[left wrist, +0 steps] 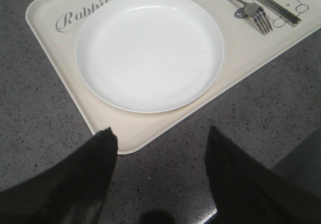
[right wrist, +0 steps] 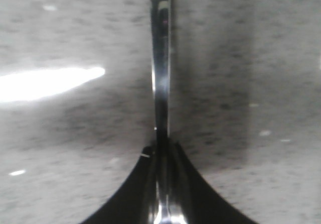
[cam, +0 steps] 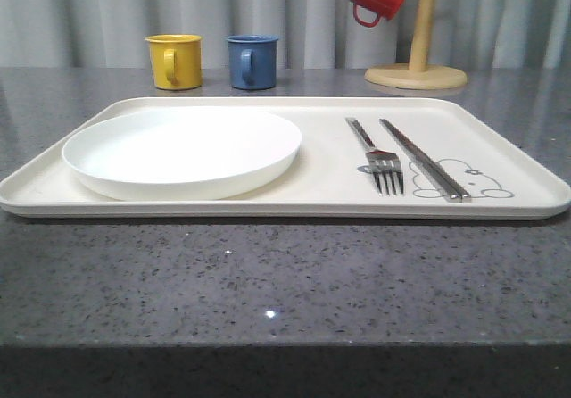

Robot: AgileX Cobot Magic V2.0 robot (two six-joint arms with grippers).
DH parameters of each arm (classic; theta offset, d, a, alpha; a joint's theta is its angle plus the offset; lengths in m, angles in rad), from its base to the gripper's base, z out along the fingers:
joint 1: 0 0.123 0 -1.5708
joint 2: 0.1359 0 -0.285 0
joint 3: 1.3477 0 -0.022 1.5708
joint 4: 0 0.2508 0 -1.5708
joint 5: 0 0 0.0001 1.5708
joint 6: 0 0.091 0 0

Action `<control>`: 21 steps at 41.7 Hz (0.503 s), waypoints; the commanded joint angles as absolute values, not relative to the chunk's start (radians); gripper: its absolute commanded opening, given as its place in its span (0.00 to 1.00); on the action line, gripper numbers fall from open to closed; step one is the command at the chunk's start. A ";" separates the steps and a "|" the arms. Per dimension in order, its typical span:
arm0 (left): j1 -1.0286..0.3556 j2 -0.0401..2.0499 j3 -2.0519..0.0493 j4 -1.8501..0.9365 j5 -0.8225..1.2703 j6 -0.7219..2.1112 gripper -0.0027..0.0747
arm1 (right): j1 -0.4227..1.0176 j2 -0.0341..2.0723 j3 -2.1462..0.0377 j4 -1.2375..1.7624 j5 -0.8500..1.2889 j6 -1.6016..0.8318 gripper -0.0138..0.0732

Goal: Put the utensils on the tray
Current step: 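Move the right gripper back and grasp the spoon, then lower the spoon onto the tray beside the chopsticks and release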

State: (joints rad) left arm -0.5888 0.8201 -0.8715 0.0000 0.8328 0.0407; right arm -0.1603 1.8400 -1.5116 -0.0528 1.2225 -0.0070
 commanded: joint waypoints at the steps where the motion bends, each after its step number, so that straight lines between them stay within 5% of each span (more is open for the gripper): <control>1: -0.595 0.813 -0.896 0.000 0.765 0.032 0.55 | -0.148 1.743 -1.540 0.000 1.305 -0.017 0.19; 21: -0.595 0.813 -0.896 0.000 0.763 0.032 0.55 | 0.051 1.658 -1.537 0.310 1.331 -0.027 0.19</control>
